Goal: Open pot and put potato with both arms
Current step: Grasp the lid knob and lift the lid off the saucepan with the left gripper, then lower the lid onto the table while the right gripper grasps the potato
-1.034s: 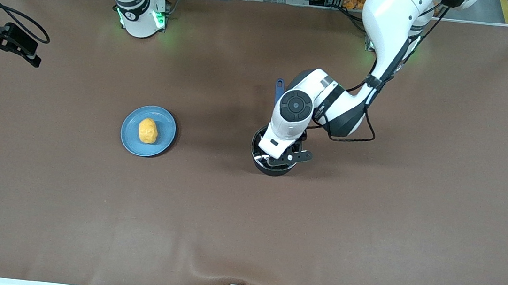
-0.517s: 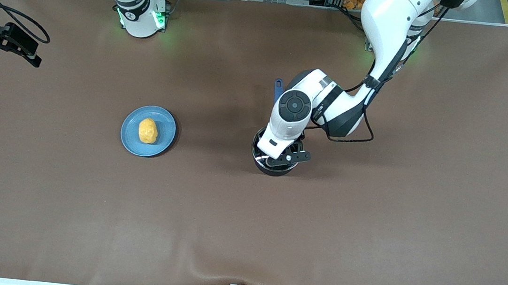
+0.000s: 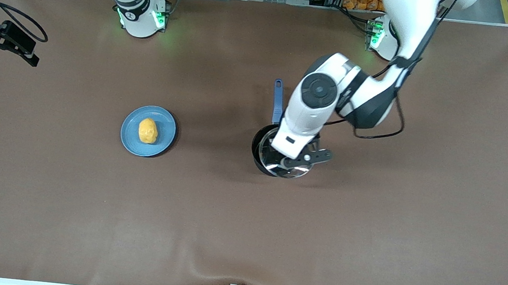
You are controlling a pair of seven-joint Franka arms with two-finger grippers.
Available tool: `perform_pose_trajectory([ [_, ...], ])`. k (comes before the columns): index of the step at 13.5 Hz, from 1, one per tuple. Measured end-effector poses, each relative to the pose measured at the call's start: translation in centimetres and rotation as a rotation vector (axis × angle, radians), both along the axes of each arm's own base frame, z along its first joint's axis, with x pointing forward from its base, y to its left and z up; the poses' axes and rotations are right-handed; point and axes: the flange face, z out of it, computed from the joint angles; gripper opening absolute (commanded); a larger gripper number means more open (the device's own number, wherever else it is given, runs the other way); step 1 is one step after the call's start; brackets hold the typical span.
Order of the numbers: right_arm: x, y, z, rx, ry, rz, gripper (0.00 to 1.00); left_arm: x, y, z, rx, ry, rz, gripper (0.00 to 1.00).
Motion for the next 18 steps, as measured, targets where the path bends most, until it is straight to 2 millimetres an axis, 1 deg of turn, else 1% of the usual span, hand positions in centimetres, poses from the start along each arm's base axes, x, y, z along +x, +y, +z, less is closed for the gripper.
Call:
perform_pose_trajectory([
  [1, 0.2, 0.0, -0.3, 0.000, 0.003, 0.001, 1.00, 0.5, 2.0, 1.6, 0.013, -0.001, 0.005, 0.02],
  [2, 0.6, 0.1, -1.0, 0.002, 0.015, 0.003, 1.00, 1.3, 4.6, 3.1, 0.020, -0.003, -0.001, 0.02],
  [3, 1.4, 0.2, -2.5, 0.004, 0.039, 0.007, 1.00, 1.9, 7.8, 4.3, 0.023, -0.004, -0.016, 0.02],
  [4, 2.5, 0.3, -4.5, 0.008, 0.071, 0.013, 1.00, 2.3, 11.4, 5.2, 0.028, -0.002, -0.039, 0.02],
  [6, 4.4, 0.3, -7.9, 0.014, 0.116, 0.025, 1.00, 1.8, 18.3, 5.8, 0.040, 0.015, -0.098, 0.02],
  [7, 5.0, 0.7, -9.0, 0.016, 0.132, 0.031, 1.00, 1.3, 21.2, 5.6, 0.046, 0.030, -0.116, 0.02],
  [8, 5.3, 1.4, -9.7, 0.017, 0.144, 0.042, 1.00, 0.8, 23.5, 4.9, 0.050, 0.048, -0.127, 0.02],
  [9, 5.5, 2.4, -10.5, 0.019, 0.158, 0.046, 1.00, 0.4, 25.1, 3.6, 0.052, 0.061, -0.137, 0.02],
  [10, 5.7, 3.2, -11.7, 0.025, 0.167, 0.042, 1.00, 0.2, 26.1, 1.7, 0.050, 0.064, -0.151, 0.02],
  [11, 6.1, 4.0, -13.3, 0.043, 0.168, 0.035, 1.00, -0.1, 27.0, -0.6, 0.047, 0.056, -0.164, 0.02],
  [12, 6.4, 4.7, -15.2, 0.059, 0.172, 0.023, 1.00, -0.3, 27.9, -3.1, 0.043, 0.043, -0.173, 0.02],
  [14, 6.3, 5.7, -19.3, 0.070, 0.191, 0.008, 1.00, -1.0, 29.8, -7.3, 0.038, 0.037, -0.179, 0.02],
  [15, 6.0, 6.8, -22.6, 0.069, 0.189, 0.017, 1.00, -1.2, 30.7, -9.8, 0.041, 0.043, -0.191, 0.02],
  [17, 5.2, 8.4, -26.5, 0.068, 0.156, 0.029, 1.00, -1.3, 30.8, -12.3, 0.050, 0.025, -0.211, 0.02],
  [18, 4.6, 9.1, -29.0, 0.067, 0.130, 0.033, 1.00, -1.7, 30.8, -13.7, 0.051, 0.018, -0.218, 0.02],
])
